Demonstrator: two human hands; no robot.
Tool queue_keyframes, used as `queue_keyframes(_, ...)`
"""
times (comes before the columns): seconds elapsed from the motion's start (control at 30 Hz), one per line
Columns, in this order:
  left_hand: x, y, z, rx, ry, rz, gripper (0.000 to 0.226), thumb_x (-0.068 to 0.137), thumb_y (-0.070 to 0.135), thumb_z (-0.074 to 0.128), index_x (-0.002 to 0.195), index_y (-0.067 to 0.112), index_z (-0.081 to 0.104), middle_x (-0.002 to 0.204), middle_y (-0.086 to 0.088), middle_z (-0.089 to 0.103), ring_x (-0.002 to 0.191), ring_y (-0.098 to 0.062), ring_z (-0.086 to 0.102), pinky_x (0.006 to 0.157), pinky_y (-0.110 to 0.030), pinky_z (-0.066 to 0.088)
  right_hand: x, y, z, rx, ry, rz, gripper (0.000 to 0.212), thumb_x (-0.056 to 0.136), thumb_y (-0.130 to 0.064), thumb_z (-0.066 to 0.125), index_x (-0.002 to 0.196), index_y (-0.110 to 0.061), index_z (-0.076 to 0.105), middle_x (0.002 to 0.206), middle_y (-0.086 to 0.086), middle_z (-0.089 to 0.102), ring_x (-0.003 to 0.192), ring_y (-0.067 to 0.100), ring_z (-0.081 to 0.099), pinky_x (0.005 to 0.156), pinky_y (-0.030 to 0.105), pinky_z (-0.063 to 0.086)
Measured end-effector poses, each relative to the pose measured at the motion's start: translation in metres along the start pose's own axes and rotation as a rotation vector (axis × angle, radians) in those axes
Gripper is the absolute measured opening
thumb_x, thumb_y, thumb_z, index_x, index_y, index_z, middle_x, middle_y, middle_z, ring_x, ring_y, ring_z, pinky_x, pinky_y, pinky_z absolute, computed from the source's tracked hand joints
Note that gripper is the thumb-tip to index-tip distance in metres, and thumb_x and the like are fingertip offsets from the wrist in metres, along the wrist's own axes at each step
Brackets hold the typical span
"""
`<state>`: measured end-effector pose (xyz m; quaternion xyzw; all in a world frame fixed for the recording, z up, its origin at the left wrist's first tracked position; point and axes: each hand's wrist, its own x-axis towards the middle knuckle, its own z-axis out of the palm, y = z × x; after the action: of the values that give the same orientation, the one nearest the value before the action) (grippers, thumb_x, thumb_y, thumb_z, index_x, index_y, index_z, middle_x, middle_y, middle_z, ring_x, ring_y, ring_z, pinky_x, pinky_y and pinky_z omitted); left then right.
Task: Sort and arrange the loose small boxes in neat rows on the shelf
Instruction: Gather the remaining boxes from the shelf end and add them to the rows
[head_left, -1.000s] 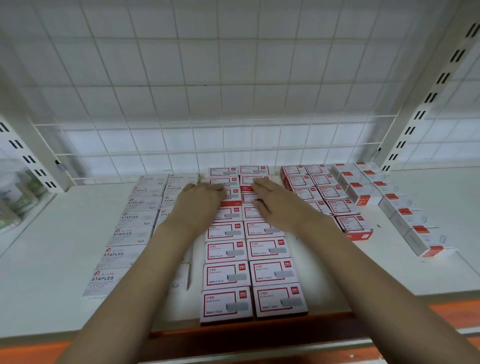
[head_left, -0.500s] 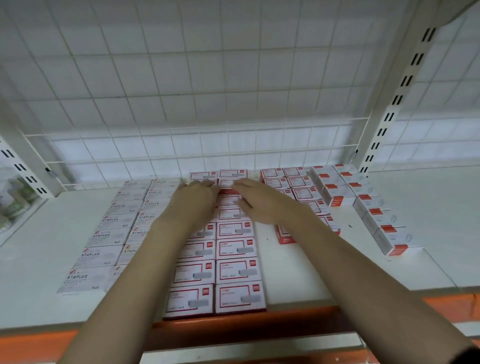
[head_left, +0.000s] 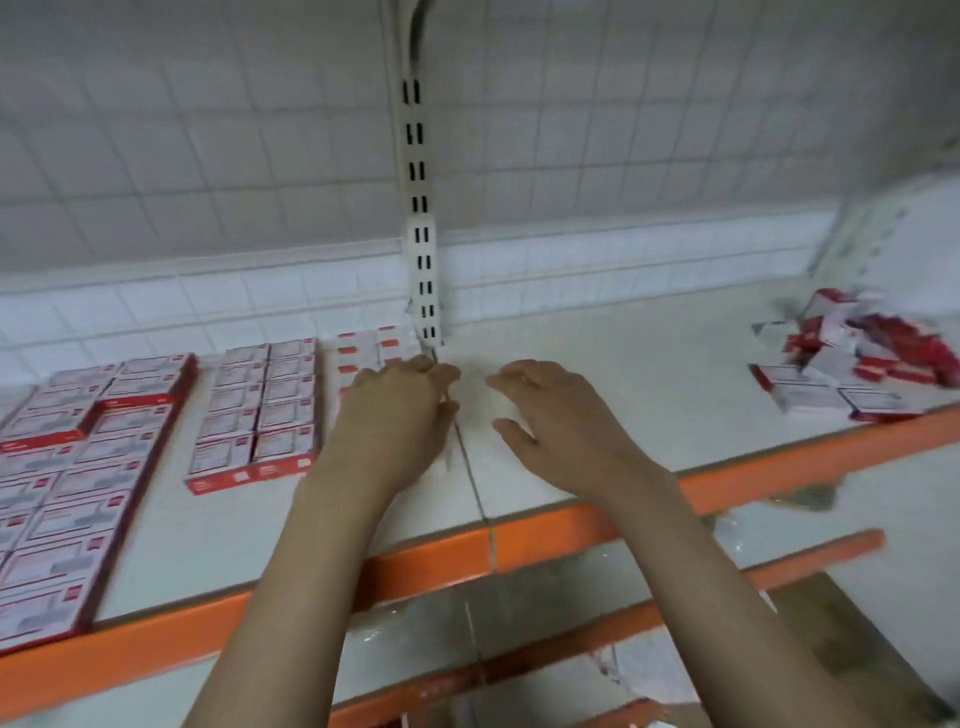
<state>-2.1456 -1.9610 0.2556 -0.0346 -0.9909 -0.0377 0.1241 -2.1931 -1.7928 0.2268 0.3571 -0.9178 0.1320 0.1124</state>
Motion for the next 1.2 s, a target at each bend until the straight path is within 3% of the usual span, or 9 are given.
queue_keyframes(0.33, 0.037, 0.17, 0.032, -0.092, -0.072, 0.193, 0.042, 0.097, 0.038, 0.038, 0.137, 0.028, 0.04, 0.135, 0.008, 0.047, 0.12, -0.017, 0.046, 0.099, -0.031, 0.034, -0.132, 0.144, -0.048, 0.016, 0.089, 0.375, 0.046, 0.089, -0.024, 0.055, 0.133, -0.015, 0.048, 0.133, 0.005, 0.049, 0.124, 0.025, 0.043, 0.103, 0.038, 0.035)
queue_keyframes(0.8, 0.114, 0.233, 0.073, -0.318, -0.159, 0.298, 0.041, 0.095, 0.039, 0.043, 0.135, 0.026, 0.044, 0.137, 0.008, 0.047, 0.126, -0.014, 0.043, 0.105, -0.032, 0.033, -0.18, 0.231, -0.067, -0.006, 0.204, 0.671, 0.043, 0.085, -0.016, 0.061, 0.128, -0.01, 0.054, 0.123, 0.006, 0.057, 0.115, 0.027, 0.051, 0.098, 0.035, 0.041)
queue_keyframes(1.1, 0.134, 0.239, 0.095, -0.339, -0.162, 0.275, 0.041, 0.094, 0.038, 0.045, 0.133, 0.023, 0.048, 0.133, 0.005, 0.052, 0.121, -0.016, 0.049, 0.102, -0.033, 0.038, -0.15, 0.292, -0.078, -0.079, 0.12, 0.608, 0.049, 0.08, 0.002, 0.05, 0.129, -0.008, 0.053, 0.124, 0.011, 0.056, 0.114, 0.032, 0.05, 0.093, 0.039, 0.044)
queue_keyframes(1.2, 0.141, 0.241, 0.097, -0.326, -0.14, 0.217, 0.041, 0.095, 0.037, 0.045, 0.134, 0.024, 0.047, 0.133, 0.005, 0.051, 0.12, -0.017, 0.049, 0.102, -0.034, 0.038, -0.127, 0.316, -0.085, -0.094, 0.032, 0.507, 0.056, 0.076, 0.003, 0.048, 0.131, -0.008, 0.051, 0.125, 0.012, 0.054, 0.116, 0.033, 0.047, 0.094, 0.039, 0.042)
